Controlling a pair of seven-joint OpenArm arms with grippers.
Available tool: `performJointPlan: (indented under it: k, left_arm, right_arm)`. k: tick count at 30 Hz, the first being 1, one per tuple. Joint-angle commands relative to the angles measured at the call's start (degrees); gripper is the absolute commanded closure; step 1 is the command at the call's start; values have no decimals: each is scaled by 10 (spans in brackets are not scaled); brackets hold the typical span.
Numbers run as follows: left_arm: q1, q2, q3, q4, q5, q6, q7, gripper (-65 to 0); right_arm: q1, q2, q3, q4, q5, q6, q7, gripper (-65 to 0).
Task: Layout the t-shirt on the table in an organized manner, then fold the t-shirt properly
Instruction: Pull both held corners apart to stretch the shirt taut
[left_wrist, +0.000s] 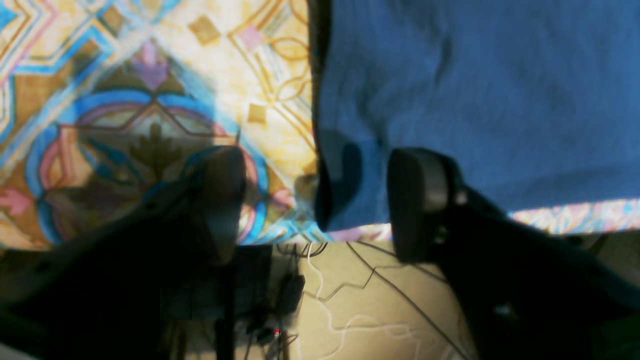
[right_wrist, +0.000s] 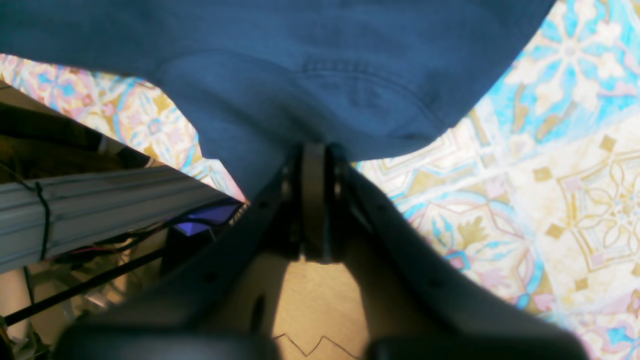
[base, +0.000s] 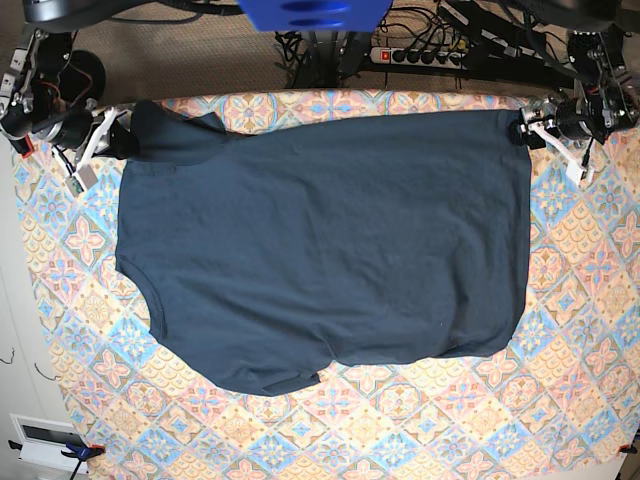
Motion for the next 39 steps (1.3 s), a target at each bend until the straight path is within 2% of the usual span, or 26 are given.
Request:
performJointPlan:
  k: [1, 3, 5, 9, 11, 12, 13, 14, 20, 25, 28, 30, 33, 35, 39]
  left_arm:
    - [17, 10, 19, -5, -38, -4, 29, -340]
    - [24, 10, 24, -5, -67, -4, 29, -239]
    - [32, 10, 24, -5, -87, -4, 29, -179]
    - [44, -4, 24, -5, -123, -4, 29, -176]
    - [44, -11, 24, -5, -140, -4, 29, -146]
    - [44, -12, 21, -5, -149, -4, 29, -106]
    - [44, -19, 19, -4, -154, -4, 29, -35]
    - [44, -25, 12, -4, -155, -4, 29, 0]
    - [43, -31, -47, -4, -158, -4, 29, 0]
    - [56, -48, -48, 21, -158, -4, 29, 0]
    - [76, -54, -49, 80, -157, -4, 29, 0]
    - [90, -74, -49, 109, -157, -4, 29, 0]
    - [91, -84, -50, 123, -158, -4, 29, 0]
    - [89, -85, -73, 124, -158, -4, 29, 0]
    - [74, -63, -123, 124, -159, -4, 29, 0]
  right_arm:
    - [3, 11, 5, 9, 11, 2, 9, -14]
    - [3, 11, 5, 9, 11, 2, 9, -14]
    - [3, 11, 5, 9, 11, 2, 9, -14]
    - [4, 11, 5, 9, 11, 2, 10, -14]
    - [6, 11, 5, 9, 11, 2, 9, -14]
    - [9, 11, 5, 9, 11, 2, 9, -14]
    - [10, 11, 5, 9, 11, 2, 9, -14]
    - [10, 11, 5, 9, 11, 2, 9, -14]
    - [11, 11, 5, 9, 11, 2, 9, -14]
    - [8, 11, 4, 12, 11, 2, 6, -14]
    - [8, 11, -9, 27, 11, 2, -24, -14]
    - [5, 11, -20, 41, 11, 2, -34, -14]
    - [-14, 11, -40, 59, 11, 2, -34, -14]
    - [-26, 11, -45, 66, 11, 2, -34, -14]
    - [-30, 11, -41, 67, 12, 2, -32, -14]
